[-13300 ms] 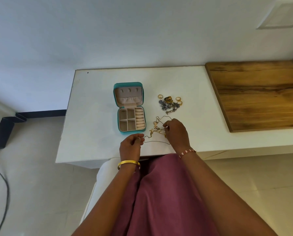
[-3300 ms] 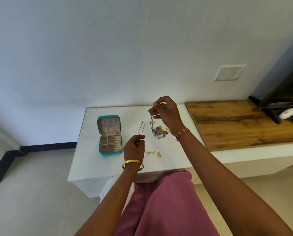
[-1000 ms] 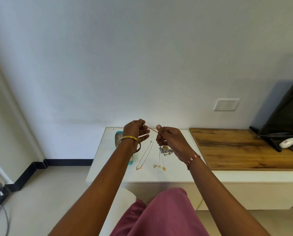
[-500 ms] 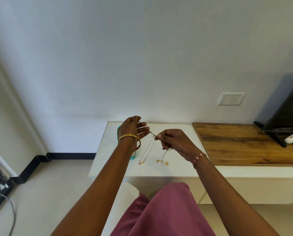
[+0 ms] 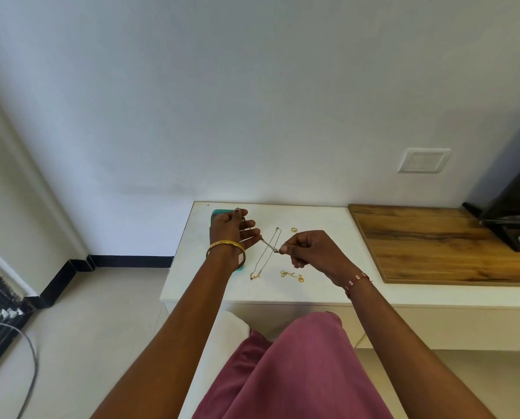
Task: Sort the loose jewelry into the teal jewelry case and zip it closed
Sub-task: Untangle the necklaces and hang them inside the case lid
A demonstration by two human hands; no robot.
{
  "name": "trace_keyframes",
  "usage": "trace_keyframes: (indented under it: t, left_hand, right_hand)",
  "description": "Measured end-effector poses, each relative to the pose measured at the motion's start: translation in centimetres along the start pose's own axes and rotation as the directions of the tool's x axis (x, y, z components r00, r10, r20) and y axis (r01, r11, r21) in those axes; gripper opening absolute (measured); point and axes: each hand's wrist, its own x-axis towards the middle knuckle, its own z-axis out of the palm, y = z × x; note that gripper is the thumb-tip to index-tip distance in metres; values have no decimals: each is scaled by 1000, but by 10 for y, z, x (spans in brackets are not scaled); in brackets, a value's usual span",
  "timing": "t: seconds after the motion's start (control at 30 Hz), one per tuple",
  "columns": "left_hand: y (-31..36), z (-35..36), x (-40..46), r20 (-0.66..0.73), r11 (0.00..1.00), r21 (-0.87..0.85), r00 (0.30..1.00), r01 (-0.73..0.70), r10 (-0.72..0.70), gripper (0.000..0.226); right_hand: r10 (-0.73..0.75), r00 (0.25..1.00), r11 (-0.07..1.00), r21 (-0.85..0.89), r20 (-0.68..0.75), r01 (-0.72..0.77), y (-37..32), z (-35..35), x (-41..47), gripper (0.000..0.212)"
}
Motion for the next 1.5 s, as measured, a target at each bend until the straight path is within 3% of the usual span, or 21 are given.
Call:
trace_keyframes:
  t: [0.23, 0.43, 0.57, 0.73, 0.93, 1.07, 1.2, 1.23, 1.37, 1.5]
  left_hand:
    - [-10, -4, 7, -30, 999, 33, 1000, 4, -3, 22]
    - [-20, -6, 9, -62, 998, 70, 998, 1, 4, 12]
    - [-26, -9, 13, -100, 994, 112, 995, -20, 31, 23]
    - [-31, -12, 15, -104, 979, 203, 994, -20, 42, 25]
    - [-41, -13, 10, -39, 963, 263, 998, 64, -56, 26]
    - [-44, -9, 6, 29, 852, 518, 993, 79, -110, 32]
    - [-49, -6, 9, 126, 577, 816, 984, -32, -123, 41]
    - [-49, -5, 7, 166, 578, 813, 980, -72, -111, 41]
    - [-45, 1, -8, 364, 822, 546, 930, -161, -60, 31]
    - [-45, 2, -10, 416, 906, 401, 908, -137, -47, 41]
  right_hand:
    - [33, 999, 999, -41, 31, -32, 7, -2, 1, 12]
    - [-30, 995, 998, -53, -93, 25, 9, 1, 2, 15]
    - [-53, 994, 997, -53, -91, 48, 8, 4, 2, 20]
    - [-38, 998, 992, 118, -48, 43, 2, 7, 1, 23]
    - [-52, 998, 943, 326, -44, 63, -18, 9, 2, 35]
    - [-36, 999, 985, 166, -8, 36, -34, 5, 2, 39]
    - [-30, 999, 999, -19, 31, 30, -44, 2, 9, 37]
    - [-32, 999, 998, -52, 38, 34, -47, 2, 9, 36]
    - [-44, 997, 994, -98, 62, 50, -54, 1, 11, 31]
    - [-23, 999, 999, -31, 38, 24, -53, -7, 14, 33]
